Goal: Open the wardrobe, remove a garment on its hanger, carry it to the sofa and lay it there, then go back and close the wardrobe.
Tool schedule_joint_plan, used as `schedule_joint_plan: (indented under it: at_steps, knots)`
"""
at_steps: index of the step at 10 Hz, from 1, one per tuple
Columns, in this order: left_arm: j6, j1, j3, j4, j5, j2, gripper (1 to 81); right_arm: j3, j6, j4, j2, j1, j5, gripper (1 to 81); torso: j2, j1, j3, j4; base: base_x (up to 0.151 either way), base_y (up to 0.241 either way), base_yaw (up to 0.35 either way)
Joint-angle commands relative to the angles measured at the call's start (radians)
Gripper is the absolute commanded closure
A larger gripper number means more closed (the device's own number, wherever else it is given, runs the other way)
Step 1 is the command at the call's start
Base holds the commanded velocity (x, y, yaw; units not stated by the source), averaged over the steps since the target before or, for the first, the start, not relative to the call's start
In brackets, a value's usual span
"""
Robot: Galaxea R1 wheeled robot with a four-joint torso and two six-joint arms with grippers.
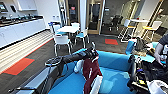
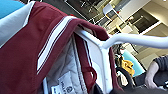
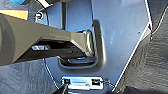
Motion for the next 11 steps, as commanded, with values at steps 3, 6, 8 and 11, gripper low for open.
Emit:
schedule_joint_plan:
  at_steps: [3,6,8,11]
  knots:
    - [0.006,-0.174,-0.048,0.092,-0.049,-0.023,81.1,0.005,-0.004,-0.017,-0.008,0.004,-0.063,1.0,0.000,0.000,0.000,-0.057,0.000,0.000,0.000]
    - [0.012,-0.142,-0.058,0.094,-0.047,-0.059,81.1,0.005,-0.004,-0.017,-0.007,0.003,-0.063,1.0,0.000,0.000,0.000,-0.033,0.000,0.000,0.000]
    - [0.012,-0.119,-0.058,0.114,-0.047,-0.098,81.1,0.005,-0.004,-0.019,-0.007,0.002,-0.061,1.0,0.000,0.000,0.000,0.026,0.000,0.000,0.000]
    - [0.012,-0.070,-0.052,0.120,-0.049,-0.193,81.1,0.005,-0.004,-0.020,-0.008,0.000,-0.049,1.0,0.000,0.000,0.000,0.094,0.000,0.000,0.000]
